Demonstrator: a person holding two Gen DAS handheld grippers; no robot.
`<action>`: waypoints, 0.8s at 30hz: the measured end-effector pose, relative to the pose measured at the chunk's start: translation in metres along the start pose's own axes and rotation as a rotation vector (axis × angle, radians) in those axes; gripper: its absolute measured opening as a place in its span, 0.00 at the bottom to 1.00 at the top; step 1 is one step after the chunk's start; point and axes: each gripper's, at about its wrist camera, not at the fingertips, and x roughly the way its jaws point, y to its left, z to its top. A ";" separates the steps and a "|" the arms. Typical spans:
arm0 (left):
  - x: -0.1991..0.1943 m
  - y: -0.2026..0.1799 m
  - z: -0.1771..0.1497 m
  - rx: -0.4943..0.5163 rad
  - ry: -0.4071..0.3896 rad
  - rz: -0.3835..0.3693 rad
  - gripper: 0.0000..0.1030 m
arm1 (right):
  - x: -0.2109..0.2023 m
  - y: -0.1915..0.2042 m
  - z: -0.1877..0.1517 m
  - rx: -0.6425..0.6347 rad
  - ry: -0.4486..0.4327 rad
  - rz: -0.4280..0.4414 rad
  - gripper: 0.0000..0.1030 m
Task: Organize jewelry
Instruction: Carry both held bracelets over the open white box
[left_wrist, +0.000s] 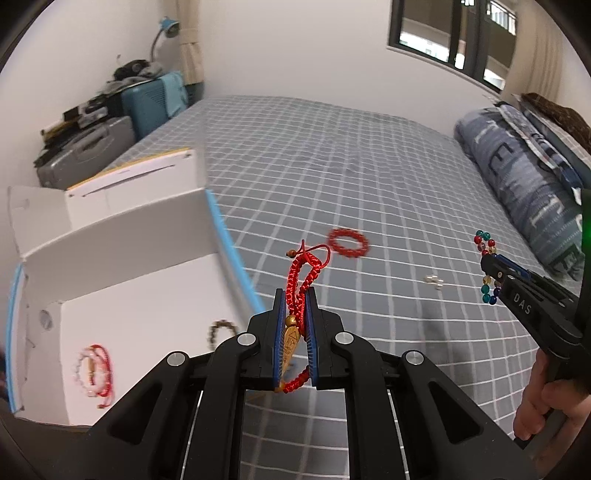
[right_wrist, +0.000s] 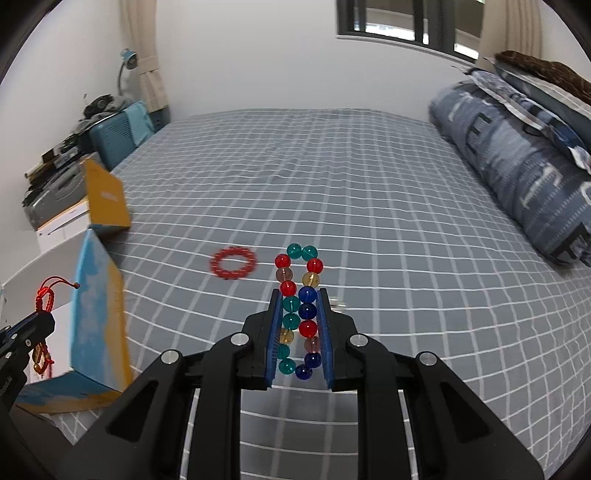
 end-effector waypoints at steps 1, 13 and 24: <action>-0.001 0.005 0.000 -0.006 0.000 0.007 0.09 | 0.001 0.010 0.001 -0.009 -0.001 0.014 0.17; -0.012 0.077 -0.005 -0.087 -0.005 0.120 0.09 | 0.003 0.094 0.012 -0.057 -0.012 0.148 0.09; -0.024 0.144 -0.013 -0.170 0.001 0.205 0.09 | -0.023 0.166 0.021 -0.113 -0.079 0.267 0.09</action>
